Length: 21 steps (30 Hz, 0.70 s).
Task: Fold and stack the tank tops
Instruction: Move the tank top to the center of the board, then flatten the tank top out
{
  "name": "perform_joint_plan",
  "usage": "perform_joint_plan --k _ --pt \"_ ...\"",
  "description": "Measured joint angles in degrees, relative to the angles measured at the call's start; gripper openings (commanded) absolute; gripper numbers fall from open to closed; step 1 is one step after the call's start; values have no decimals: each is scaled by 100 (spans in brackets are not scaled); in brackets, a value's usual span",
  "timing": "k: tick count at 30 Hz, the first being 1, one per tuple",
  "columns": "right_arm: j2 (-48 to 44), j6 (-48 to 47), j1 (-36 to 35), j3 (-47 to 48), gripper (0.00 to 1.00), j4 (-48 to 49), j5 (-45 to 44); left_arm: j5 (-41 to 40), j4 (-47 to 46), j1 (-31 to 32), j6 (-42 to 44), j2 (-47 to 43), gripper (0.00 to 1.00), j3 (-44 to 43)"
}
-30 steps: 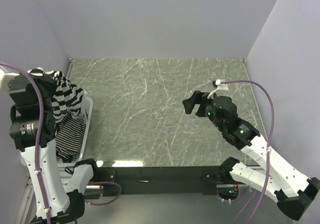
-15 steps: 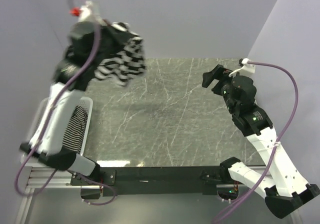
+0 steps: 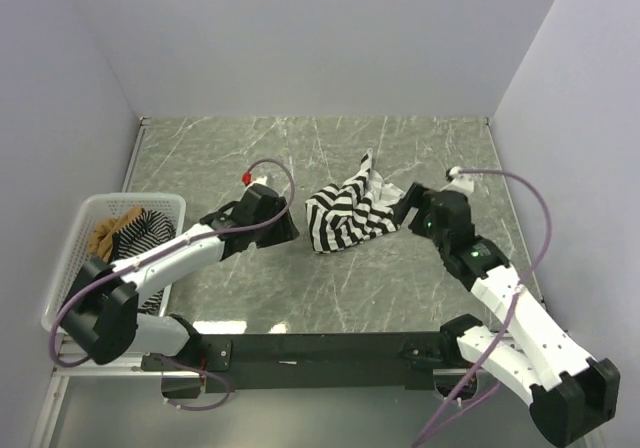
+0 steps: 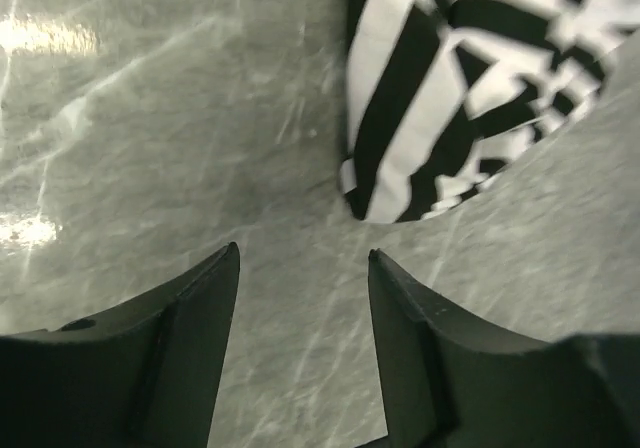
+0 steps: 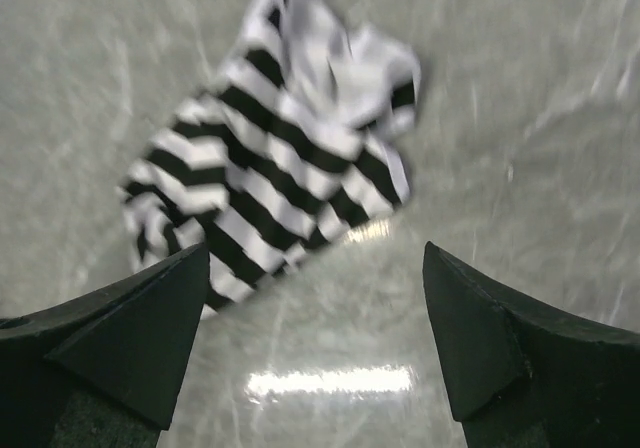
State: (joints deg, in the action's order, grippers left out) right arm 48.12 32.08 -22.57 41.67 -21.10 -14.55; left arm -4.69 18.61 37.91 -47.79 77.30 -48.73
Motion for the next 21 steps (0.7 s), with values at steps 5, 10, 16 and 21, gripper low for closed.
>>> perform_joint_plan --k 5,10,16,21 --pt "284 308 -22 -896 89 317 369 -98 -608 -57 -203 -184 60 -7" --pt "505 527 -55 -1110 88 785 389 238 -1095 -85 -22 675 65 -568" --pt "1121 756 79 -1084 86 1399 153 317 -756 7 516 2048 70 -1923" --pt "2227 863 306 -662 86 1558 55 83 -321 33 857 2855 69 -2883"
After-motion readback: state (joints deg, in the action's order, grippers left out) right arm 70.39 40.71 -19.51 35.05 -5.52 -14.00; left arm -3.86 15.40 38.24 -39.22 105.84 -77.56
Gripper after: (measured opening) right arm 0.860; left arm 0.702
